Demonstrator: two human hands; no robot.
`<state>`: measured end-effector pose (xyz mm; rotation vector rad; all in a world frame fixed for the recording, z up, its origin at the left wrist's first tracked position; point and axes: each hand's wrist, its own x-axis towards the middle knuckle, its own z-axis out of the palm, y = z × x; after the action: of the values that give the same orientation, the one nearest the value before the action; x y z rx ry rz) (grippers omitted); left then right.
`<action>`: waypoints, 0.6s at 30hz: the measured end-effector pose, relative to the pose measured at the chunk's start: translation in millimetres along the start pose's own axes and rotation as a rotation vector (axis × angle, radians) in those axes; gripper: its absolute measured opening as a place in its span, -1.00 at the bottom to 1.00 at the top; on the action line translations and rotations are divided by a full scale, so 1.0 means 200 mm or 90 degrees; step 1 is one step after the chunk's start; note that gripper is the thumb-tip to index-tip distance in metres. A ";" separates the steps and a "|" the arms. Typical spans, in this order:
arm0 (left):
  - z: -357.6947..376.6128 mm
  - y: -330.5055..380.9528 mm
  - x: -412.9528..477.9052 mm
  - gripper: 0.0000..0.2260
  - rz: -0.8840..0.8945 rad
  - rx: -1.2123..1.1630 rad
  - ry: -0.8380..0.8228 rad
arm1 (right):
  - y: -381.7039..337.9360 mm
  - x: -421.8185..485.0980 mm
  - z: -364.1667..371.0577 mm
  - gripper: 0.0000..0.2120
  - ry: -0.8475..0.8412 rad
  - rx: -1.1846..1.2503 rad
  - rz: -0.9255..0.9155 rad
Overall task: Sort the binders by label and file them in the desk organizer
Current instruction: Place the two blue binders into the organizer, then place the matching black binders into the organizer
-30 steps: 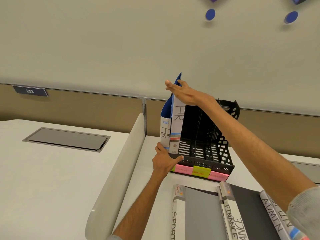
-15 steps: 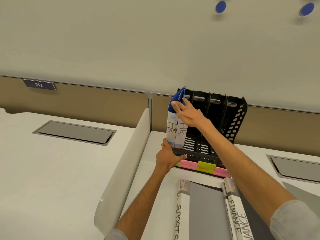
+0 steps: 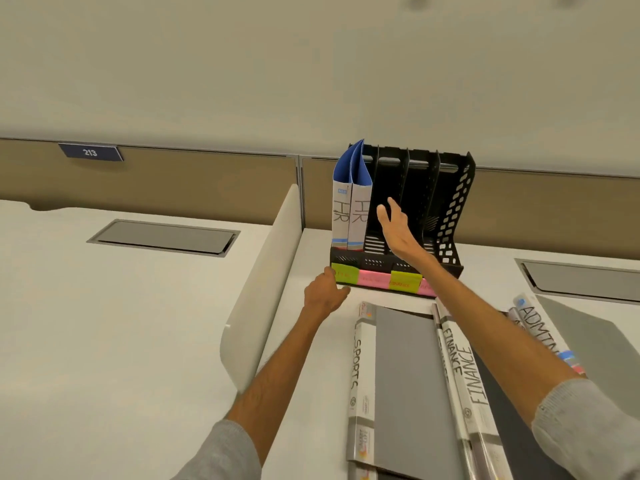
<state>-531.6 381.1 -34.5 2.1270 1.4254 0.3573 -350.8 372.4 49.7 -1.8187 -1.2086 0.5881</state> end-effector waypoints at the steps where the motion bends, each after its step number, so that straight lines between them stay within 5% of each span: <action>1: 0.02 0.00 -0.04 -0.58 -0.006 0.013 -0.012 | 0.06 -0.06 0.01 -0.36 -0.017 -0.019 0.028; 8: 0.17 -0.04 -0.28 -0.65 -0.069 0.020 -0.106 | 0.40 -0.49 0.08 -0.43 -0.139 -0.141 0.146; 18: 0.35 -0.06 -0.52 -0.40 -0.094 0.015 -0.167 | 0.62 -0.86 0.19 -0.55 -0.125 -0.219 0.170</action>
<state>-548.1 268.8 -89.2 1.9876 1.4250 0.0043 -389.9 210.5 -87.5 -2.2792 -1.2634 0.7595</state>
